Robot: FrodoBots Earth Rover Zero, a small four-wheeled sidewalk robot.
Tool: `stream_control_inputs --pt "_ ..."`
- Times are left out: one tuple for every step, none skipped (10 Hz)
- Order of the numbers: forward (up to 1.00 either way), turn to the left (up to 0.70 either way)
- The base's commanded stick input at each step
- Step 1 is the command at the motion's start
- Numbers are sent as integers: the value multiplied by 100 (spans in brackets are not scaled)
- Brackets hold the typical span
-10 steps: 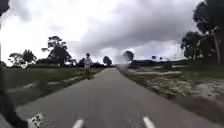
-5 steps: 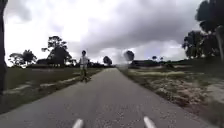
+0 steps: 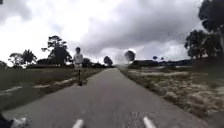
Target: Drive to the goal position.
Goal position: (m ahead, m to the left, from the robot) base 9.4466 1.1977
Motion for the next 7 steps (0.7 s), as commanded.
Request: stream_control_inputs --pt "70 7" --pt "70 12" --pt "70 18" --pt "70 0" --pt "70 0" --pt "70 0" --pt "70 0"
